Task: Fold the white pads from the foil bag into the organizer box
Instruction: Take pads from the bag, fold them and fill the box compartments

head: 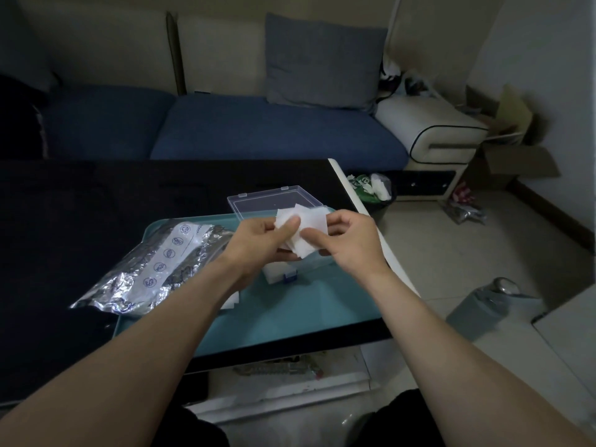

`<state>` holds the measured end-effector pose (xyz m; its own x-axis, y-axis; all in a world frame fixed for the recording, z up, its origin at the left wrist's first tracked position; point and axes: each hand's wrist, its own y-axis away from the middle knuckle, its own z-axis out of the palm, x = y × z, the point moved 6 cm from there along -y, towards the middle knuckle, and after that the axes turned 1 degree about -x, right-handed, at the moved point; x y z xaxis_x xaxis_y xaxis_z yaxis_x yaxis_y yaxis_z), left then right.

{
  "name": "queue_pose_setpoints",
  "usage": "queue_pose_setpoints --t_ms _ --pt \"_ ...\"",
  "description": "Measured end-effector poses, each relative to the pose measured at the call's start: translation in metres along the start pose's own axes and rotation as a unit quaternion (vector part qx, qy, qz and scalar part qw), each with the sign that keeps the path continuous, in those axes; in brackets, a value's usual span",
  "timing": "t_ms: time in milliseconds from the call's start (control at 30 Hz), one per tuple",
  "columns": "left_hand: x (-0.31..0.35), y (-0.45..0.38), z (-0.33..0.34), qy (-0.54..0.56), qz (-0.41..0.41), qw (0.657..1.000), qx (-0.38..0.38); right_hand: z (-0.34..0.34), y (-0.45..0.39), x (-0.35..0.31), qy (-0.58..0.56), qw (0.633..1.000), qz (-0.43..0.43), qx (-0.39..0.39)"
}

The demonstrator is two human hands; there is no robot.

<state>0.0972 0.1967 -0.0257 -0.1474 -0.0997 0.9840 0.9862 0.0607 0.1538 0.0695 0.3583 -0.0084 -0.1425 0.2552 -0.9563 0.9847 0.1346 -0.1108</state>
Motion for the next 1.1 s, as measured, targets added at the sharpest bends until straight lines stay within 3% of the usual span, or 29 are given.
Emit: queue_pose_setpoints --t_ms 200,267,367,467,600,867,933,1033,1100 --pt "-0.009 -0.008 -0.012 -0.044 0.005 0.998 0.049 -0.005 -0.003 -0.007 -0.039 0.999 -0.013 0.008" --pt "-0.008 -0.008 -0.014 -0.057 0.007 0.997 0.054 -0.005 -0.004 -0.010 -0.044 0.999 -0.012 -0.024" --pt "-0.002 -0.003 -0.007 -0.064 0.014 0.998 0.005 0.009 0.000 -0.009 -0.004 0.998 0.011 -0.063" --pt "0.000 0.001 0.001 -0.021 -0.001 0.997 -0.077 0.017 -0.002 -0.010 0.115 0.993 -0.002 -0.013" --pt "0.000 0.002 -0.004 0.074 -0.041 0.993 -0.084 0.022 -0.002 -0.019 0.176 0.984 -0.035 0.014" --pt "-0.009 0.004 -0.016 -0.025 -0.018 0.997 -0.064 0.033 0.002 -0.009 0.015 0.992 0.048 -0.115" --pt "-0.010 0.003 -0.020 -0.045 -0.016 0.998 -0.043 0.029 0.002 -0.012 -0.012 0.992 0.051 -0.115" --pt "-0.009 0.006 -0.020 -0.064 -0.011 0.996 -0.062 0.016 -0.005 -0.011 0.036 0.997 0.034 -0.056" --pt "-0.009 0.011 -0.016 -0.086 -0.012 0.992 -0.094 0.015 -0.006 -0.008 0.055 0.995 0.008 -0.087"
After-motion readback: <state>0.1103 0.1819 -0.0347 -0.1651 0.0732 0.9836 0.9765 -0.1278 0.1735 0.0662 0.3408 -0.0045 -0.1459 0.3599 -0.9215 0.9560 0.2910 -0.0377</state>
